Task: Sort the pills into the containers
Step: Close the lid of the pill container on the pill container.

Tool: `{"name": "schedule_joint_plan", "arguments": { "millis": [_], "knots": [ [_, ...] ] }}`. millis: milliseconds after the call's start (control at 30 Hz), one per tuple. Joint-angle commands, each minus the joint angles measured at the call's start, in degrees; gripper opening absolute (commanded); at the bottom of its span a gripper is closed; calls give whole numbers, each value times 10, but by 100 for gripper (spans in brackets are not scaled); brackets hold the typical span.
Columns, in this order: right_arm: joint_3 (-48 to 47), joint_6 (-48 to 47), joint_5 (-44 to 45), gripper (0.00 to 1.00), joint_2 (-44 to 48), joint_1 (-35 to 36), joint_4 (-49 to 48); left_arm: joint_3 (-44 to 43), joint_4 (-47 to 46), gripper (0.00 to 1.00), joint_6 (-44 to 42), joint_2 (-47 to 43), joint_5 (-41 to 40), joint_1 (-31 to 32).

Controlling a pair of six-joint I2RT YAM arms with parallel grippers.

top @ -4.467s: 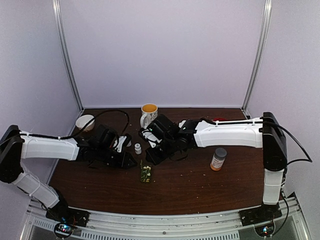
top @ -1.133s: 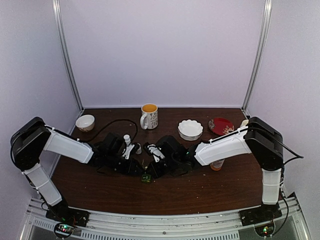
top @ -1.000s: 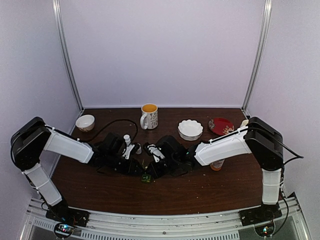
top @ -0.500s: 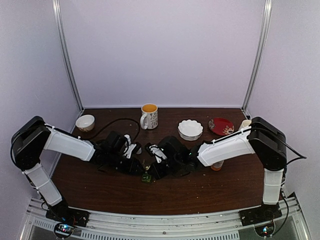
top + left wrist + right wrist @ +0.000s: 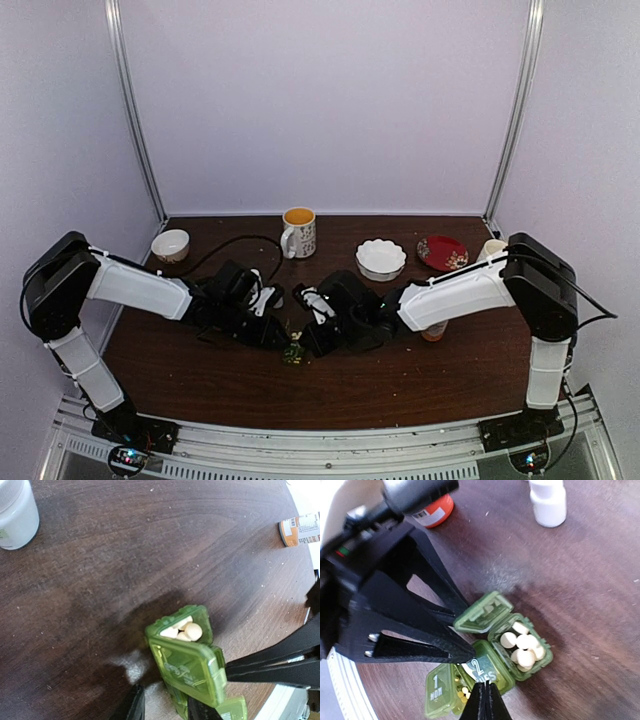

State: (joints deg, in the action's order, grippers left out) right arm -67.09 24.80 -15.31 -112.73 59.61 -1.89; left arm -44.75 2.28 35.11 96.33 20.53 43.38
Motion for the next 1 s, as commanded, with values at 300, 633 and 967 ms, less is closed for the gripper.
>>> {"name": "schedule_joint_plan", "arguments": {
  "millis": [300, 633, 967],
  "knots": [
    [8, 2, -9, 0, 3, -5, -12, -18, 40, 30, -14, 12, -32, 6],
    [-5, -12, 18, 0, 24, -6, 30, -22, 47, 29, -17, 13, -35, 7],
    [21, -13, -24, 0, 87, -1, -19, -28, 52, 29, -18, 11, -36, 7]
  ]
}}
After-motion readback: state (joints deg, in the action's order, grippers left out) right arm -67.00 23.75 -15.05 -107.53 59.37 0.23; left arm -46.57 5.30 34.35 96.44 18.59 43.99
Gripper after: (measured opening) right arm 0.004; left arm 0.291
